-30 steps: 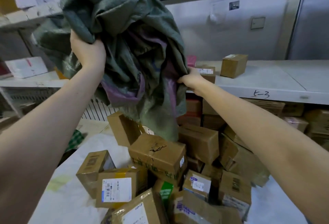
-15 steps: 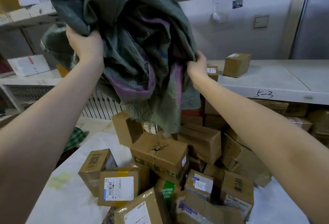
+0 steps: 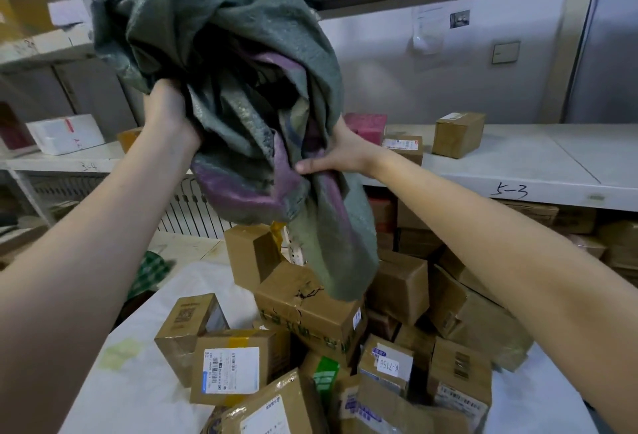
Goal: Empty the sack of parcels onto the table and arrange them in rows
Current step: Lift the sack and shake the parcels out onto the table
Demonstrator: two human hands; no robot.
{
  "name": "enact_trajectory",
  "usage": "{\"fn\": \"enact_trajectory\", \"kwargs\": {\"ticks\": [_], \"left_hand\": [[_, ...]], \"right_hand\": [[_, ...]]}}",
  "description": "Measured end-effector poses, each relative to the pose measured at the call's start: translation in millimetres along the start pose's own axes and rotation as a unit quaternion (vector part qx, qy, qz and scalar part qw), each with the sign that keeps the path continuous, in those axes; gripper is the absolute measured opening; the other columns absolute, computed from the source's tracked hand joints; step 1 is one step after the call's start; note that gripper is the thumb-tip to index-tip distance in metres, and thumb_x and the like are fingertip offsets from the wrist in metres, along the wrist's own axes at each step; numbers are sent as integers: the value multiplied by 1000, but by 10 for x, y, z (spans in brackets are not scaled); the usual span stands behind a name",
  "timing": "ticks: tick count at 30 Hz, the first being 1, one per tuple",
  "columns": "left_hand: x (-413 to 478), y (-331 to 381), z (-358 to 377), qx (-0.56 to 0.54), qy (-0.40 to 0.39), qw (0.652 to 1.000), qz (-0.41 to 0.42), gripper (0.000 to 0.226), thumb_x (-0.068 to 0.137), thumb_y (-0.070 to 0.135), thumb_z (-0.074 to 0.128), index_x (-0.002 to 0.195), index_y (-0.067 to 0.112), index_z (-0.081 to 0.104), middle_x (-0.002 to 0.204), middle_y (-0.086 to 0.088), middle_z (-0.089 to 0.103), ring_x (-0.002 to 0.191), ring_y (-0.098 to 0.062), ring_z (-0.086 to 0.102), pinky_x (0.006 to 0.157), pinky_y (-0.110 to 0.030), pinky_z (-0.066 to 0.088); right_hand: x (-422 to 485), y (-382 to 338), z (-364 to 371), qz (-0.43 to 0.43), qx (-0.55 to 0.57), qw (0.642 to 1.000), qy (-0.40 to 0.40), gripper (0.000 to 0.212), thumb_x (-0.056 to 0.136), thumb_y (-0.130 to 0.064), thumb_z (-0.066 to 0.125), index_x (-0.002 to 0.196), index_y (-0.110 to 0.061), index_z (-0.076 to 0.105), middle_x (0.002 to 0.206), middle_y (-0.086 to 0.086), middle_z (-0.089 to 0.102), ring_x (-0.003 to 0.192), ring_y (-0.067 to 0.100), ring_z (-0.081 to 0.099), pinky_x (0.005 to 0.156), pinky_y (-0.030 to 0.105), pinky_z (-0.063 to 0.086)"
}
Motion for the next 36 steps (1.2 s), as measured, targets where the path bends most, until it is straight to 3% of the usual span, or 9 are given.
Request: {"fn": "enact_trajectory", "kwargs": {"ticks": [4,9,13,18,23,25,28,33,36], "left_hand": [[-212,-199,-66,39,-35,997,-56,40,104,36,30,105,8,60,100,-4,68,91,-19,64,100,-31,47],[-315,-234,11,-1,-95,989,-111,44,105,26,27,86,10,63,61,-3,71,57,-15,69,62,-30,54],[-190,-156,-94,141,-100,980,-100,18,97,14,53,112,7,61,95,-10,74,81,-19,72,74,-40,56],[-82,-198,-530,458,5,889,11,102,71,50,80,150,19,24,152,-9,34,136,-29,37,111,-47,33],[-15,-471,-908,269,-62,920,-278,114,56,69,78,149,20,33,152,-17,36,134,-44,37,103,-69,30],[-47,-595,-1012,211,-134,908,-337,82,73,69,66,131,13,54,134,-16,55,114,-39,55,89,-56,48],[-125,-735,-1037,77,-209,914,-340,50,95,51,49,105,8,73,114,-12,66,93,-27,69,83,-37,54],[12,-528,-1327,-16,-221,932,-288,62,97,50,41,84,3,79,98,-16,74,82,-27,74,67,-37,61],[163,-376,-1621,-34,-205,934,-290,48,88,40,55,80,-1,78,94,-19,73,75,-30,74,57,-36,60]], "right_hand": [[11,-192,361,-56,59,996,-24,132,46,-50,92,149,-12,19,151,4,33,140,16,34,117,41,29],[-17,-111,422,-92,168,968,162,82,60,-18,85,130,0,46,133,13,55,127,22,51,110,44,39],[-92,-93,329,-80,172,942,278,45,74,-1,59,118,9,55,123,25,59,121,32,53,105,38,43],[-55,-176,221,33,250,914,319,35,83,8,58,117,1,56,113,10,63,110,23,58,98,36,49],[11,-428,331,45,409,858,307,40,73,7,63,110,-7,59,117,16,64,110,34,61,98,53,48],[137,-453,463,67,477,829,283,60,66,1,71,123,-2,56,120,19,64,109,35,63,96,54,50],[416,-416,722,116,534,806,230,90,46,-16,80,132,-3,54,123,19,64,107,34,64,91,51,53],[205,-945,1242,192,490,823,213,30,93,-7,54,121,5,55,110,17,63,93,28,62,76,34,50],[389,-874,1564,209,408,854,244,47,80,-9,70,124,1,57,121,19,64,100,29,64,84,37,53]]}}
Point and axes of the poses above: each hand's wrist, its own x-axis towards the middle knuckle, its own z-axis out of the palm, y = z × x, the point moved 1 cm from there along x, towards the middle knuckle
